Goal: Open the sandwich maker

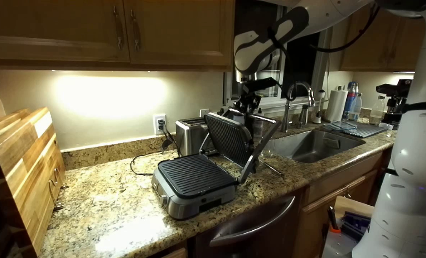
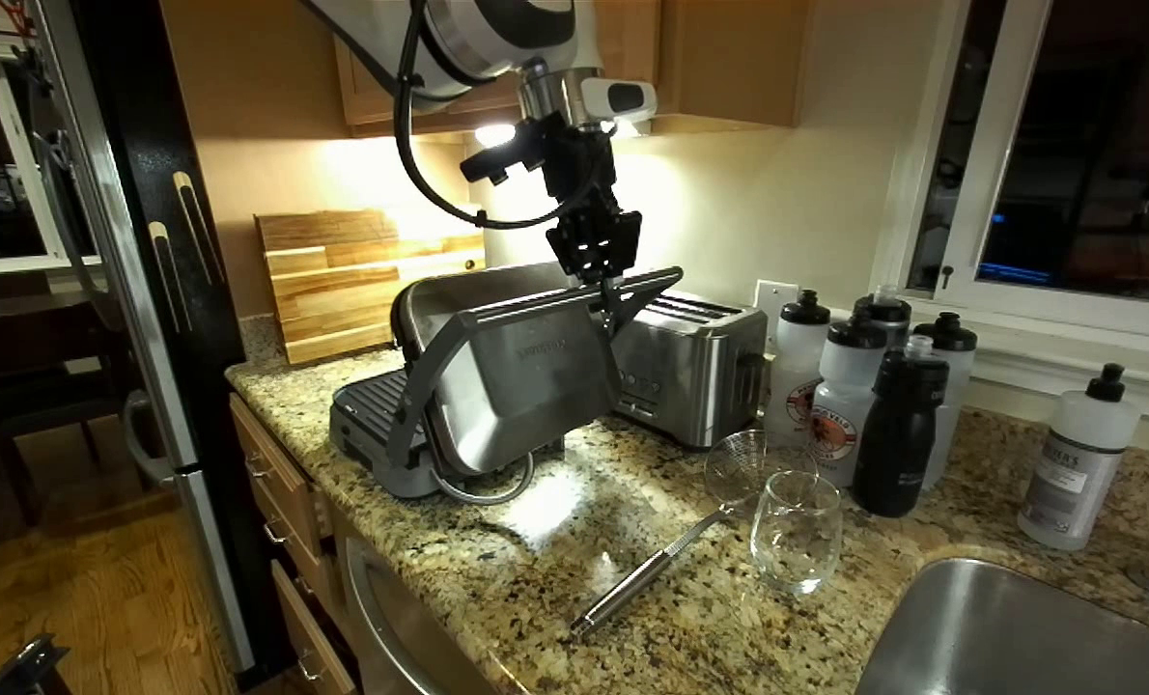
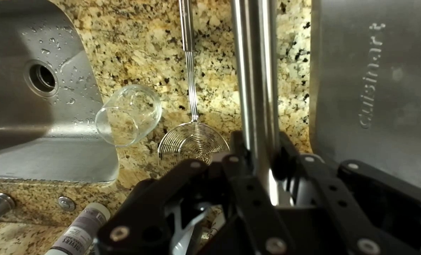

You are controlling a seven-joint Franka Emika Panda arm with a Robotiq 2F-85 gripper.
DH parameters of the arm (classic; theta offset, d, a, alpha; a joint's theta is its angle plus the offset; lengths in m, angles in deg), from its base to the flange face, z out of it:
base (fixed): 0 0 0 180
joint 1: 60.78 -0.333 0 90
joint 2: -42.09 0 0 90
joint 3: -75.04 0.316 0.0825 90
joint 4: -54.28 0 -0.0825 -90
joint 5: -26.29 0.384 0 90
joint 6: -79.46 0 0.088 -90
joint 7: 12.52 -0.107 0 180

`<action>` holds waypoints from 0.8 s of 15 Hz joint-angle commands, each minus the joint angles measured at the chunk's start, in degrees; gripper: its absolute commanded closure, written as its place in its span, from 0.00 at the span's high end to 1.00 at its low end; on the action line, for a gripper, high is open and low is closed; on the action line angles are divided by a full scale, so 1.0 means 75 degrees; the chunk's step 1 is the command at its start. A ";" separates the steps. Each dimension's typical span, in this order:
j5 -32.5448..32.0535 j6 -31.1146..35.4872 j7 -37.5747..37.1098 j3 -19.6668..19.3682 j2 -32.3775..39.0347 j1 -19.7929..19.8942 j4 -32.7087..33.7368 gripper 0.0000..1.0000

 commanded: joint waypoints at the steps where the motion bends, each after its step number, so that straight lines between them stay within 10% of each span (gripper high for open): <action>1: 0.0241 -0.0077 -0.0953 0.0079 0.0441 -0.0107 0.0066 0.11; 2: 0.0212 -0.0108 -0.0957 0.0083 0.0426 -0.0114 0.0079 0.10; 3: 0.0127 -0.0107 -0.0989 0.0092 0.0373 -0.0128 0.0068 0.49; 7: 0.0051 -0.0028 -0.1265 0.0141 0.0030 -0.0170 -0.0025 0.52; 12: -0.0186 0.0135 -0.2174 0.0221 -0.0210 -0.0257 -0.0114 0.82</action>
